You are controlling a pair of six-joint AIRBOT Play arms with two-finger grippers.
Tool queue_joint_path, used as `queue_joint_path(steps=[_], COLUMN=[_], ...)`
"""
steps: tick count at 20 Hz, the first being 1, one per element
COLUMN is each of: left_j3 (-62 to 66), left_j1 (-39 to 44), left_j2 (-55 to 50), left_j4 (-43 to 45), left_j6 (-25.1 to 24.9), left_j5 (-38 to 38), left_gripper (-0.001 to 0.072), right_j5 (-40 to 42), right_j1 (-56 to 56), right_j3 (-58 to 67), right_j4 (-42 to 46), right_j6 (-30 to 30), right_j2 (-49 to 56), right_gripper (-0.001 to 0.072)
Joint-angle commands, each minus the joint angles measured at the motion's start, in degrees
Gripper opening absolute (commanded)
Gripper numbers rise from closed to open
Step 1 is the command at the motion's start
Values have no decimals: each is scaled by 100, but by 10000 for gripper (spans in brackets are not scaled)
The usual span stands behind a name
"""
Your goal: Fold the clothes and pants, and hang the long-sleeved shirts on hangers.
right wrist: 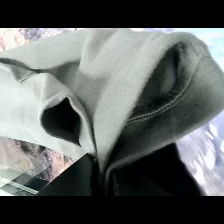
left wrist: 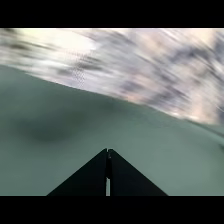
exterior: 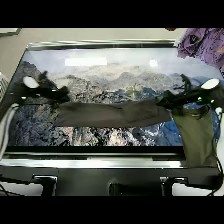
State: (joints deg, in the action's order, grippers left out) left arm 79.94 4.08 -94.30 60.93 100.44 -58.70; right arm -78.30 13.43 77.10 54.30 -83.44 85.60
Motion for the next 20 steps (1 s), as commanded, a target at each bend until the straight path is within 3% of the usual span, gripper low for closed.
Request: queue_joint_path(steps=[1,4,8,14,17,20], left_j3=[2,48,933,2149,2286,2286], left_j1=[1213,2262,3340,4109,4124,3786], left_j2=[-511,-1032,-1893,-2907,-2920,-2612], left_j4=[-1141,-2455,-3230,-3276,-3294,-2879], left_j6=[-9,-13,-4,855,844,761], left_j5=[848,1757,1954,2048,2033,1475], left_gripper=[18,18,18,17,16,14], right_j5=[-586,-1001,-1185,-1534,-1600,-1602], right_j1=[-11,-11,-11,-11,-11,-66], right_j3=[614,1054,1460,1888,2057,2055], right_j4=[931,1095,1154,1158,1180,1178], right_j6=[-1012,-1375,-1550,-1635,-1685,-1788], right_j2=[-402,-448,-455,-490,-490,-490], right_gripper=[30,30,30,30,30,30])
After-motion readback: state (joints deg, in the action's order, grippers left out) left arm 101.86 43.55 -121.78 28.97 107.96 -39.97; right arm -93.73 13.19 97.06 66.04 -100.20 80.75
